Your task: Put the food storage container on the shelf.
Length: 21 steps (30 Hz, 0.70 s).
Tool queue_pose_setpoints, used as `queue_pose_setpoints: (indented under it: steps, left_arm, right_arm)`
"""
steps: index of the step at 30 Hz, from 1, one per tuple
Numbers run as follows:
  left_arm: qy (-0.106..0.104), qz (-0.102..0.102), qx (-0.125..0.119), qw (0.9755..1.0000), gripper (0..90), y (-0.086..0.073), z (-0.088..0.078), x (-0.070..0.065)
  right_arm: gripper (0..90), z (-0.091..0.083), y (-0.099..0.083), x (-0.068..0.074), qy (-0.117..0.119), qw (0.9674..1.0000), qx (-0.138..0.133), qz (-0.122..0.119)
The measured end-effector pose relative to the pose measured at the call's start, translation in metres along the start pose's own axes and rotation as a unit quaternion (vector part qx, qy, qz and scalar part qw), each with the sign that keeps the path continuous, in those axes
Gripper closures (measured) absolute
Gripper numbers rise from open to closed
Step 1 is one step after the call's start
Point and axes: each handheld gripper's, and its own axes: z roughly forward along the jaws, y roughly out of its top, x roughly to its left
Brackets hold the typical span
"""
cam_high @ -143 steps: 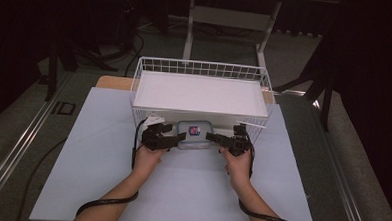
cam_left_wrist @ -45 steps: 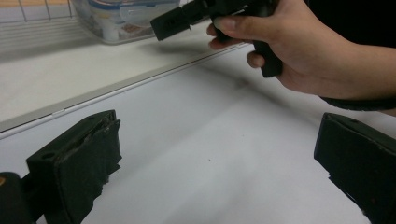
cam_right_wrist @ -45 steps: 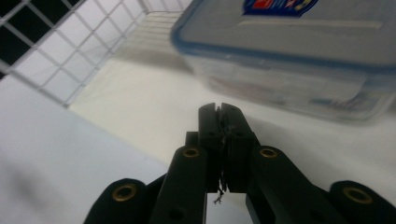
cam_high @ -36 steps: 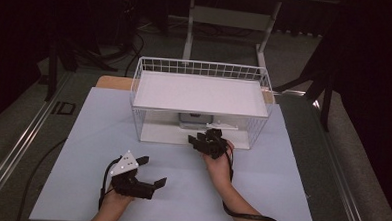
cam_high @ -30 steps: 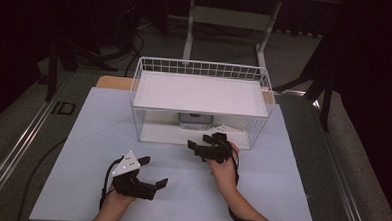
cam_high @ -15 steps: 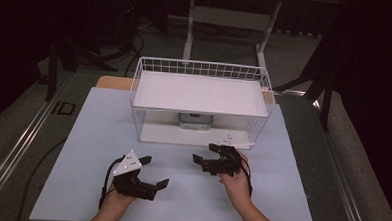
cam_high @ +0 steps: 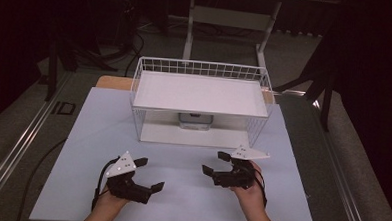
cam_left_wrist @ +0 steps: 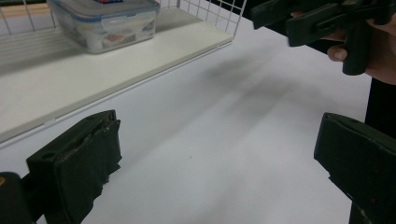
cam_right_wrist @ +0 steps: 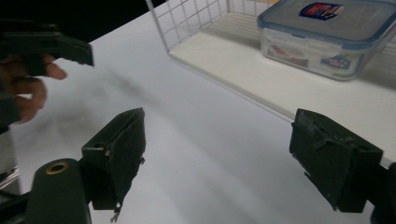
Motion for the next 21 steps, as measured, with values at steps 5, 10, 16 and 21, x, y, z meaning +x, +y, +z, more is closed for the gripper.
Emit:
queue_pose_setpoints:
  steps: [5,10,16,21]
  left_arm:
    - [0.004,-0.002,-0.002,1.0000,1.5,-0.002,-0.006,0.002]
    - [0.009,-0.004,-0.004,0.9999,1.5,-0.004,-0.011,0.005]
    - [0.015,0.000,-0.003,0.9999,1.5,-0.006,-0.019,0.006]
    - [0.021,0.002,-0.013,0.9997,1.5,-0.006,-0.030,0.009]
  right_arm:
    - [17.8,-0.011,-0.006,-0.001,-0.005,1.0000,0.001,-0.004]
    - [17.8,-0.021,-0.013,-0.001,-0.011,0.9997,-0.002,-0.020]
    - [17.7,-0.034,-0.019,-0.001,-0.007,0.9998,-0.006,-0.018]
    - [17.6,-0.051,-0.027,-0.006,-0.012,0.9998,-0.010,-0.010]
